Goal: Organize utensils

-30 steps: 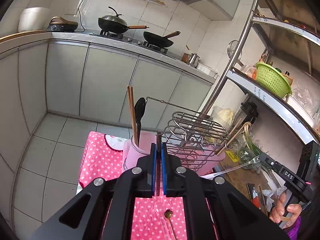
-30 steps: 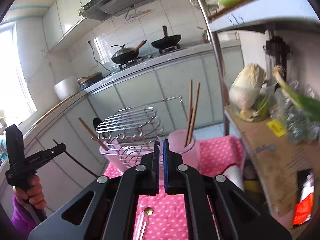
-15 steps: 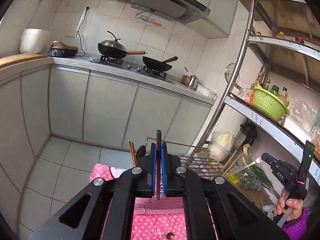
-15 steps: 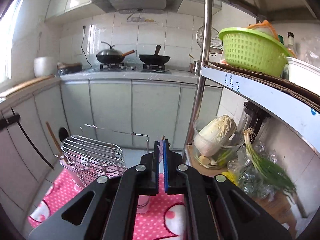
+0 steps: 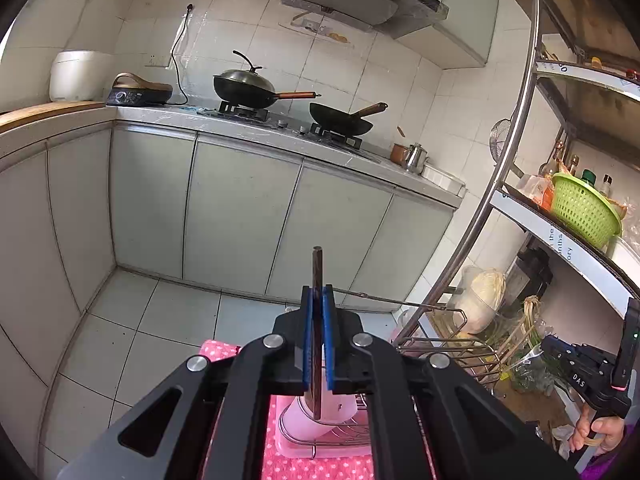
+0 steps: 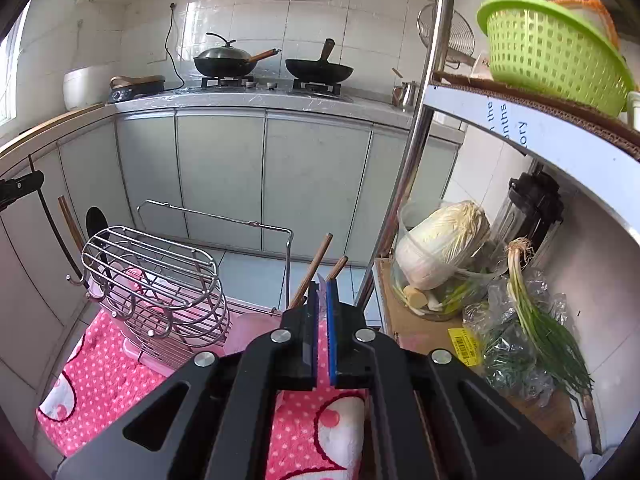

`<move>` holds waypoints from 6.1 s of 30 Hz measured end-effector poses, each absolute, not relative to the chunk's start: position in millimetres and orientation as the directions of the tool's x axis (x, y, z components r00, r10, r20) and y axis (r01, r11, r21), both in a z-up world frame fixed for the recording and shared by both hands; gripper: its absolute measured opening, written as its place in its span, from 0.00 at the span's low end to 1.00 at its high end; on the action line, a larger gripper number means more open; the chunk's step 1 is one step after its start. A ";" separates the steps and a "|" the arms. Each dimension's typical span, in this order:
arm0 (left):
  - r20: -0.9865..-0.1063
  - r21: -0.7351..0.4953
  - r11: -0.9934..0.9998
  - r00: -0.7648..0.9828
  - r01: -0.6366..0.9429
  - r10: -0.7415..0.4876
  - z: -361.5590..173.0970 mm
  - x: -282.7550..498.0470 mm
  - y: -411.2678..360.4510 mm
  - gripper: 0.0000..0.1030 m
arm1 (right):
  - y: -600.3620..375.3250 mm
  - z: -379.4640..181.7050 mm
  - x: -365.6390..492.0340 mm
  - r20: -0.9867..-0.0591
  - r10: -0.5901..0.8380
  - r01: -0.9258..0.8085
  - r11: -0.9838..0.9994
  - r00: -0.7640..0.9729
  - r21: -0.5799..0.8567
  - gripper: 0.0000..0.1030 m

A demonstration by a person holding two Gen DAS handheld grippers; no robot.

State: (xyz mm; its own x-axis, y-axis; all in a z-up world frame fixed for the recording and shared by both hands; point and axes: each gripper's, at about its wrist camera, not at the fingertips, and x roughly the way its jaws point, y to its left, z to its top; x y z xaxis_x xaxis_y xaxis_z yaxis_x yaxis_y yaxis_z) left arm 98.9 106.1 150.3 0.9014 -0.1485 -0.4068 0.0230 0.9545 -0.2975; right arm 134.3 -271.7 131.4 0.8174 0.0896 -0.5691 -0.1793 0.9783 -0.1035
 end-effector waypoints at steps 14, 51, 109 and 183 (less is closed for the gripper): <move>-0.488 -0.311 0.950 0.854 0.020 -0.178 113.7 112.9 93.7 0.04 | -266.6 117.3 143.6 -0.625 0.126 -0.229 0.970 0.770 -0.087 0.04; -0.569 -0.359 0.931 0.806 -0.064 -0.164 93.0 122.8 118.0 0.27 | -291.9 91.8 142.2 -0.658 0.257 -0.208 0.966 0.708 0.153 0.33; -0.836 -0.420 0.905 0.360 0.068 -0.414 -63.0 61.9 36.3 0.28 | -178.9 -118.8 91.4 -0.889 0.403 -0.147 0.914 0.220 0.378 0.02; -0.648 -0.447 0.882 0.625 0.150 -0.435 -6.3 37.2 43.0 0.11 | -215.4 -121.2 94.8 -0.861 0.274 -0.267 0.949 0.428 0.169 0.26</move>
